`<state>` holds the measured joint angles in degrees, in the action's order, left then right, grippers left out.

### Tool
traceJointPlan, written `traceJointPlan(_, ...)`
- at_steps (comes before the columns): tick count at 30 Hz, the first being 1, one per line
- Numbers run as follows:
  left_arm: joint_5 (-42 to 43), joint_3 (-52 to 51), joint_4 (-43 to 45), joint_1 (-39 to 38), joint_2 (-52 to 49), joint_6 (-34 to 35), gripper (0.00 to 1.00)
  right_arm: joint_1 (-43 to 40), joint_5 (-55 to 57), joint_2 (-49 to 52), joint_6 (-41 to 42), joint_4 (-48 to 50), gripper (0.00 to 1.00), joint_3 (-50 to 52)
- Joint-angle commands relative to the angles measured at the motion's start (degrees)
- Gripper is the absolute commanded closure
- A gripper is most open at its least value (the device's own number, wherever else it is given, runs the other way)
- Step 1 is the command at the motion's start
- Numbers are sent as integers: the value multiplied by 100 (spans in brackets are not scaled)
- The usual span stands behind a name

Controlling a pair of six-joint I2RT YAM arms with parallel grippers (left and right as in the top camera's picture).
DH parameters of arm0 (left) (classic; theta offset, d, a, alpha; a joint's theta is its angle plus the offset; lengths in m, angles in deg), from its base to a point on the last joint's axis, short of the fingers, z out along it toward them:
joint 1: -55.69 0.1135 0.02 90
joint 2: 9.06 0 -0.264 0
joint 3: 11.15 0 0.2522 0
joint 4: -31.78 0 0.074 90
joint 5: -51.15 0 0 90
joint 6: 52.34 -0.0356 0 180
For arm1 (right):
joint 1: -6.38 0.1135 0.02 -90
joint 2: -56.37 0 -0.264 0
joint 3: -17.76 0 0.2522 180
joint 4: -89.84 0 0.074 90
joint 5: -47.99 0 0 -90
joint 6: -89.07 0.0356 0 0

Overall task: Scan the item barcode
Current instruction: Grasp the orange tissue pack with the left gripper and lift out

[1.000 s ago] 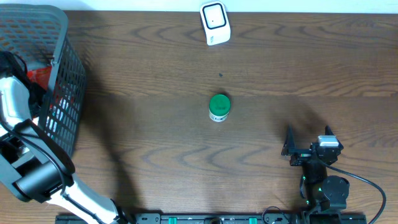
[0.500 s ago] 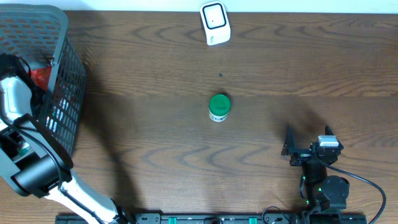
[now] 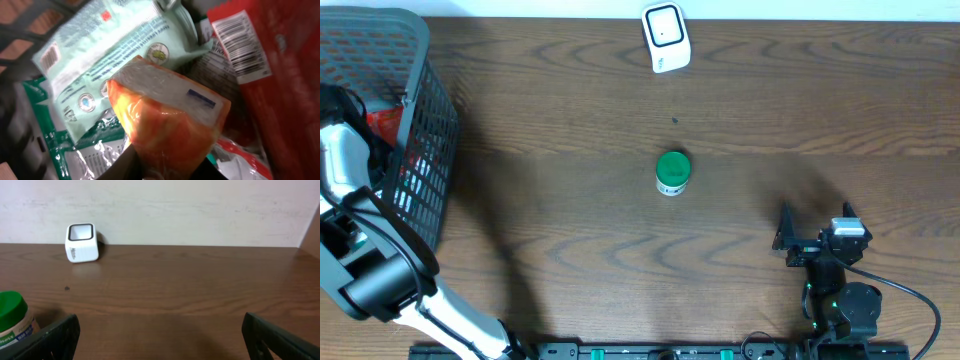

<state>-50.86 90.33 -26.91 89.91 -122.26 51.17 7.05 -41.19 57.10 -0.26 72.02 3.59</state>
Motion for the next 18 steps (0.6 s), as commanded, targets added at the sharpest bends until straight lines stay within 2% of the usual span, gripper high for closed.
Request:
traceJointPlan(1, -72, 31, -15, 37, 254, 0, 77, 7, -28, -9, 57, -22, 1, 9)
traceJointPlan(3, -72, 26, -63, 85, 251, 2, 81, 7, -28, -9, 57, -22, 1, 9)
traceJointPlan(5, -72, 26, -107, 155, 251, 4, 92, 7, -28, -9, 57, -22, 1, 9)
traceJointPlan(8, -37, 26, -177, 302, 251, 136, 92, 7, -28, -9, 57, -22, 1, 9)
traceJointPlan(18, 2433, 37, -96, 916, 601, 151, 93, 7, -28, -9, 57, -22, 1, 9)
